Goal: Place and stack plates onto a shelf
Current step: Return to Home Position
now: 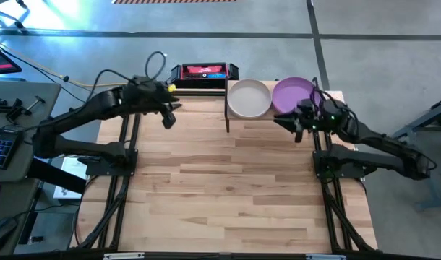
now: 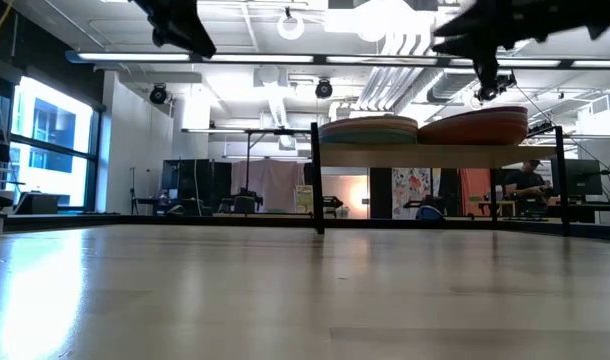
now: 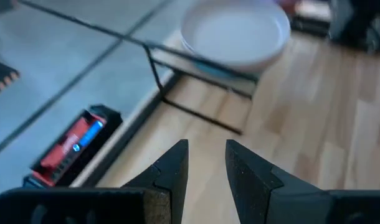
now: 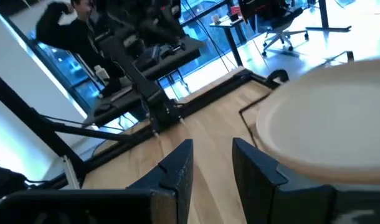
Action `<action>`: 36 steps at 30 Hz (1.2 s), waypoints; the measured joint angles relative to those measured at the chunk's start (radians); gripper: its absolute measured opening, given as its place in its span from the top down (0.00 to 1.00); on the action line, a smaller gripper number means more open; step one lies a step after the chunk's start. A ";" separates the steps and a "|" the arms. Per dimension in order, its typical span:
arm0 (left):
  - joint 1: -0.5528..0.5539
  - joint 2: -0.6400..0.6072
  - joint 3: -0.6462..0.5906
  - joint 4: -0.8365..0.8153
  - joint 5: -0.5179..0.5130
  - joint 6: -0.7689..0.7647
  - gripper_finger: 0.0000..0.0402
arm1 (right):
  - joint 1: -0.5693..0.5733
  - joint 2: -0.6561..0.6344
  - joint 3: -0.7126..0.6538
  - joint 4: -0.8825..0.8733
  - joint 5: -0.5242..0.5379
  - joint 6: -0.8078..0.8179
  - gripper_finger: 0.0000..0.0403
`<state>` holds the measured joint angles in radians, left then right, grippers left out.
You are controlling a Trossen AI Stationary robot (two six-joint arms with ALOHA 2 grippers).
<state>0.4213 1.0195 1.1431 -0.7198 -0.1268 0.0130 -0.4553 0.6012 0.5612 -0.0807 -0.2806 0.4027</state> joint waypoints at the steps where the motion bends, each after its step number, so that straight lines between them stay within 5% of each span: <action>1: 0.012 -0.010 0.000 0.017 0.000 -0.001 0.76 | 0.000 -0.025 -0.035 0.019 0.000 0.010 0.77; 12: 0.077 -0.044 0.000 0.175 0.001 -0.010 0.76 | 0.013 -0.294 -0.307 0.092 0.019 0.043 0.77; 21: 0.077 -0.042 0.000 0.208 0.003 -0.143 0.76 | 0.136 -0.456 -0.428 0.151 0.042 0.046 0.77; 29: 0.076 -0.042 0.000 0.208 0.004 -0.169 0.76 | 0.279 -0.507 -0.477 0.159 0.099 0.041 0.77; 36: 0.076 -0.042 0.000 0.208 0.005 -0.181 0.76 | 0.387 -0.504 -0.551 0.127 0.273 0.015 0.77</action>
<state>0.4973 0.9775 1.1435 -0.5121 -0.1223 -0.1675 -0.0682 0.0971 0.0097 0.0462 -0.0074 0.4181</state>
